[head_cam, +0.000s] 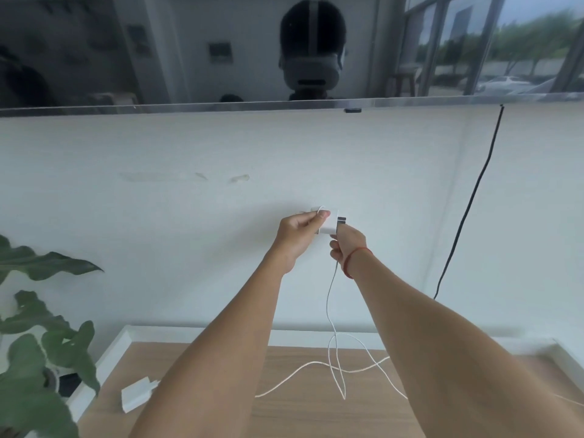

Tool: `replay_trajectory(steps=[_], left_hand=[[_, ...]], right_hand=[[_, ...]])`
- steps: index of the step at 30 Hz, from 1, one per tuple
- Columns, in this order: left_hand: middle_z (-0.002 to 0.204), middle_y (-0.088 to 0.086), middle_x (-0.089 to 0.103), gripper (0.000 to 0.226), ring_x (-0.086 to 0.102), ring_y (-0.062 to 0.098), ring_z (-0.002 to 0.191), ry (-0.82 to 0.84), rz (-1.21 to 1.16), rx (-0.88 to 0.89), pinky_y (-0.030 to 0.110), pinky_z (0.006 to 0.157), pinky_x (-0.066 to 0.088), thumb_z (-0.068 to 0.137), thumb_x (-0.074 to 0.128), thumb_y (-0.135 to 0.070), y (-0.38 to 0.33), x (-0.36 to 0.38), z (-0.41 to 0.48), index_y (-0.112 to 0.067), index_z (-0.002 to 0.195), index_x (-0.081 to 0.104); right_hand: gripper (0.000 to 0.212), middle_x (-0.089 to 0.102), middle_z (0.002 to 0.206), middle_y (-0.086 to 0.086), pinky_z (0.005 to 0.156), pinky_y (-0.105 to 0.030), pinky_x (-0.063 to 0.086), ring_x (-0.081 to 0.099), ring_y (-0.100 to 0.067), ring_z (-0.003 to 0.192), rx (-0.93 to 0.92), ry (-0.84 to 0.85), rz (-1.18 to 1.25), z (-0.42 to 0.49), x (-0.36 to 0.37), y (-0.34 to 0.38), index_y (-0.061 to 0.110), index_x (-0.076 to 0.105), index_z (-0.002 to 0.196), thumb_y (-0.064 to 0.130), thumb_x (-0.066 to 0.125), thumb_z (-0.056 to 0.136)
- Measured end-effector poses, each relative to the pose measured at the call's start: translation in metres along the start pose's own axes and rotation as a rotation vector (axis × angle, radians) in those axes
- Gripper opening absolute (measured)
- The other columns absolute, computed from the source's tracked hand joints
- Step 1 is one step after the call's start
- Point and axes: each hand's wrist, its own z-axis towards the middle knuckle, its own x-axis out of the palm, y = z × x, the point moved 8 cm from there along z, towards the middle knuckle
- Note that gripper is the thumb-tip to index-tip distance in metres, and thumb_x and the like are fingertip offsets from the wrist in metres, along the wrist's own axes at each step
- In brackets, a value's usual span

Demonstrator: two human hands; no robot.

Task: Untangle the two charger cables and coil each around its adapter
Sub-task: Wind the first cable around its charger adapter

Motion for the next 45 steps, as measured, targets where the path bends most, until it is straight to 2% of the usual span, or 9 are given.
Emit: replay_trajectory(steps=[7,10,15,20,24,30,36,41,45], left_hand=[[0.091,-0.009,0.061,0.02,0.056,0.004,0.08,-0.009,-0.112,-0.001,0.017,0.084,0.042,0.087,0.068,-0.039,-0.001,0.0,0.005,-0.024,0.098,0.076],[0.095,-0.004,0.061,0.025,0.059,0.009,0.081,-0.058,-0.09,-0.003,0.016,0.078,0.045,0.088,0.068,-0.038,0.002,-0.003,0.004,-0.019,0.101,0.076],[0.116,-0.011,0.067,0.029,0.061,0.013,0.095,0.005,-0.022,-0.102,0.024,0.088,0.039,0.09,0.063,-0.043,0.02,-0.01,-0.005,-0.027,0.112,0.072],[0.102,-0.004,0.068,0.02,0.061,0.016,0.085,0.08,-0.03,-0.275,0.036,0.096,0.042,0.09,0.06,-0.047,0.055,-0.014,-0.02,-0.035,0.1,0.073],[0.089,-0.002,0.069,0.022,0.062,0.019,0.076,-0.057,-0.088,-0.174,0.02,0.075,0.055,0.091,0.065,-0.033,0.049,-0.015,-0.016,-0.019,0.106,0.073],[0.071,0.004,0.059,0.023,0.052,0.009,0.049,-0.237,-0.019,-0.061,0.017,0.045,0.044,0.092,0.065,-0.021,0.038,-0.021,-0.01,-0.003,0.104,0.072],[0.074,0.002,0.063,0.021,0.06,0.013,0.063,-0.213,-0.035,-0.032,0.024,0.078,0.057,0.094,0.06,-0.014,0.042,-0.025,-0.007,0.004,0.103,0.069],[0.094,0.01,0.069,0.026,0.067,0.018,0.09,-0.153,-0.037,0.01,0.021,0.079,0.057,0.095,0.06,-0.021,0.023,-0.016,-0.001,0.002,0.101,0.07],[0.103,0.007,0.068,0.023,0.066,0.019,0.1,-0.107,-0.046,-0.022,0.02,0.078,0.057,0.096,0.058,-0.022,0.02,-0.014,0.0,-0.005,0.101,0.071]], right_hand=[[0.004,0.041,0.064,0.004,0.038,-0.018,0.021,0.033,-0.008,0.044,0.06,0.176,0.2,-0.009,0.025,-0.019,0.017,0.059,0.089,0.02,0.056,0.09],[0.014,0.037,0.062,0.004,0.041,-0.019,0.02,0.029,-0.009,0.045,0.056,0.207,0.094,-0.015,0.031,-0.023,0.013,0.065,0.094,0.02,0.053,0.091],[0.017,0.024,0.057,0.006,0.041,-0.021,0.012,0.018,-0.01,0.044,0.078,0.318,-0.144,-0.021,0.033,-0.035,0.015,0.062,0.094,0.02,0.046,0.093],[0.013,0.024,0.057,0.006,0.037,-0.019,0.012,0.018,-0.009,0.041,0.125,0.378,-0.307,-0.027,0.027,-0.059,0.016,0.058,0.091,0.026,0.05,0.094],[0.022,0.037,0.063,0.002,0.04,-0.019,0.019,0.028,-0.01,0.045,0.097,0.34,-0.378,-0.033,0.03,-0.059,0.016,0.06,0.083,0.025,0.044,0.094],[0.024,0.037,0.06,0.001,0.042,-0.02,0.019,0.026,-0.012,0.043,-0.017,0.352,-0.548,-0.043,0.039,-0.036,0.015,0.052,0.068,0.02,0.041,0.089],[0.039,0.042,0.059,-0.001,0.046,-0.023,0.024,0.031,-0.018,0.05,-0.218,0.309,-0.642,-0.048,0.03,0.008,0.012,0.057,0.06,0.032,0.043,0.09],[0.037,0.023,0.039,0.009,0.041,-0.021,0.018,0.019,-0.012,0.041,-0.483,0.201,-0.678,-0.053,0.03,0.057,0.009,0.049,0.049,0.021,0.057,0.084],[0.03,0.024,0.049,0.0,0.046,-0.023,0.019,0.018,-0.011,0.041,-0.533,0.196,-0.706,-0.053,0.034,0.07,0.0,0.06,0.063,0.021,0.056,0.084]])
